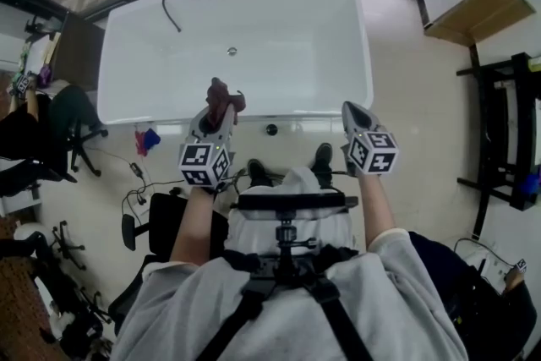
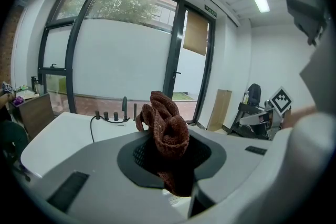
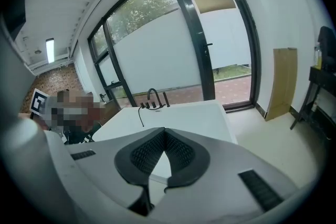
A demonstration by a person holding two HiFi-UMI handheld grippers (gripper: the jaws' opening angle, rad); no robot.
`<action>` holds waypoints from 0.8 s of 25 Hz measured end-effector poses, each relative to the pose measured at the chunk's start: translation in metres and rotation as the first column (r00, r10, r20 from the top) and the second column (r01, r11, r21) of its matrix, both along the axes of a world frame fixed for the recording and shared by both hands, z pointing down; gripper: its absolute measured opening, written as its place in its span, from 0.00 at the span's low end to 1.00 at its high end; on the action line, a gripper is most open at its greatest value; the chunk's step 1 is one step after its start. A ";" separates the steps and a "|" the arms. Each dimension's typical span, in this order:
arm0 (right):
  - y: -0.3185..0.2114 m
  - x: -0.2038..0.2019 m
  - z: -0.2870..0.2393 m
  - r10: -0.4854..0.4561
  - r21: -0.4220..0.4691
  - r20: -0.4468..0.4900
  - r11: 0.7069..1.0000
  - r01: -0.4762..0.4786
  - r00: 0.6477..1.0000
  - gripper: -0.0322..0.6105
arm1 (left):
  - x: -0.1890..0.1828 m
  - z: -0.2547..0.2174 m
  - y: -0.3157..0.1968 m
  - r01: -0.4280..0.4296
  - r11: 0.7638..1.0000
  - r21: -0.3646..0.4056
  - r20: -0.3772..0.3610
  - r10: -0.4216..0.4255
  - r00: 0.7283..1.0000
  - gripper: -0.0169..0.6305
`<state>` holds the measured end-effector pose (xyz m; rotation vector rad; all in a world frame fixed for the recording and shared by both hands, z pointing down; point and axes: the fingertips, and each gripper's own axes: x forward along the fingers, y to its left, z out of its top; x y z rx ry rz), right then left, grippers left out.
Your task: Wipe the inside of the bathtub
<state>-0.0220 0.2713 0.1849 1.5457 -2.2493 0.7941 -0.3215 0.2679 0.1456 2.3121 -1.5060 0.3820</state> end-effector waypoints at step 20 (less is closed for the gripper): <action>-0.002 -0.001 -0.001 -0.070 0.009 -0.032 0.997 0.070 0.997 0.06 | 0.003 0.001 0.022 0.041 0.999 -0.011 0.005 -0.041 0.999 0.17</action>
